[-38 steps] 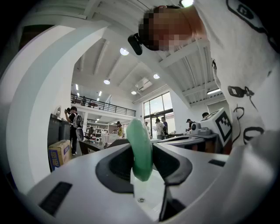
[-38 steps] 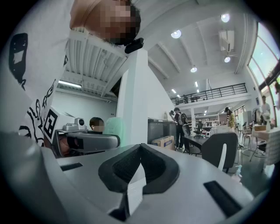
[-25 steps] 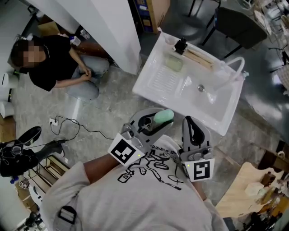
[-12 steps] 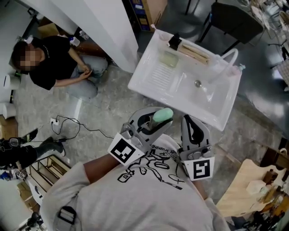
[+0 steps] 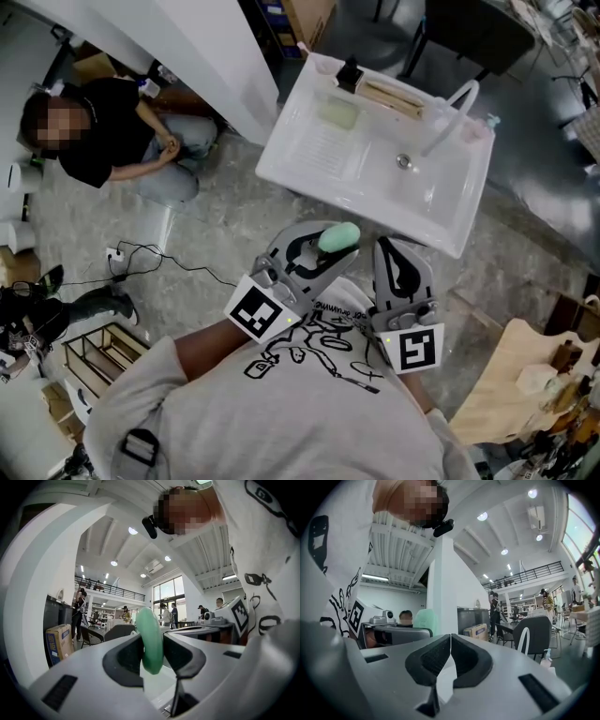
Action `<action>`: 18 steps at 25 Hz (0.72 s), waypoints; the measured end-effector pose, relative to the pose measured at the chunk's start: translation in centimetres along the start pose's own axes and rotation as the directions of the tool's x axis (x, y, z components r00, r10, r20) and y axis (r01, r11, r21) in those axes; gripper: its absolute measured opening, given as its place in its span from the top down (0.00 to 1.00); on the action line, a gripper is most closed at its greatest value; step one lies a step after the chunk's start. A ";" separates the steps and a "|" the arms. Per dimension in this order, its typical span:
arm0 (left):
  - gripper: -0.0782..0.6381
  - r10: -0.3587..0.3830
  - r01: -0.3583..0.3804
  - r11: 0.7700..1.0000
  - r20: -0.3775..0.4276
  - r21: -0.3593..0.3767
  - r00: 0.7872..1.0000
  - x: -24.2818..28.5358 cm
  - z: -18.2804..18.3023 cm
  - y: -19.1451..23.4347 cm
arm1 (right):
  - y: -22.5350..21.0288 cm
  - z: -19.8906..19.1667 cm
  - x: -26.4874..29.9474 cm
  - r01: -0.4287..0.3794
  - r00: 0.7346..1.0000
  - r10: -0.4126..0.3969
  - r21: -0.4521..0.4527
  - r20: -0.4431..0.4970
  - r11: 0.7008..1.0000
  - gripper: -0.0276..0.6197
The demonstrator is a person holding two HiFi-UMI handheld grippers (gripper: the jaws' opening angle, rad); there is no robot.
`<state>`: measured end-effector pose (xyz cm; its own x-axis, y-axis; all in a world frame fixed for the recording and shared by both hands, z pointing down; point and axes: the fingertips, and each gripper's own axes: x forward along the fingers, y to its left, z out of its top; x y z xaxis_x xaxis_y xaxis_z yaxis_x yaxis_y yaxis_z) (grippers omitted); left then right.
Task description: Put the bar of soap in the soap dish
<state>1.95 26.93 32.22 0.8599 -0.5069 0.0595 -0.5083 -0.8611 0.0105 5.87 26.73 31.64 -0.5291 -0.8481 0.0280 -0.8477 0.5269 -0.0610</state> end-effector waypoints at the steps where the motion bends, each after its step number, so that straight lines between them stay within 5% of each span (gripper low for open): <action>1: 0.71 -0.002 0.002 1.000 -0.005 0.006 1.000 0.0 0.0 -0.1 | -0.1 0.0 -0.1 -0.001 1.000 0.001 0.001 0.000 1.000 0.92; 18: 0.72 0.020 -0.020 1.000 0.009 0.013 1.000 1.3 0.4 3.4 | -1.6 0.7 3.3 -0.013 1.000 0.014 -0.027 0.015 1.000 0.92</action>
<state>1.37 23.37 31.96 0.8500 -0.5244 0.0503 -0.5249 -0.8511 -0.0032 5.53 23.02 31.18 -0.5400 -0.8415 0.0126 -0.8413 0.5394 -0.0349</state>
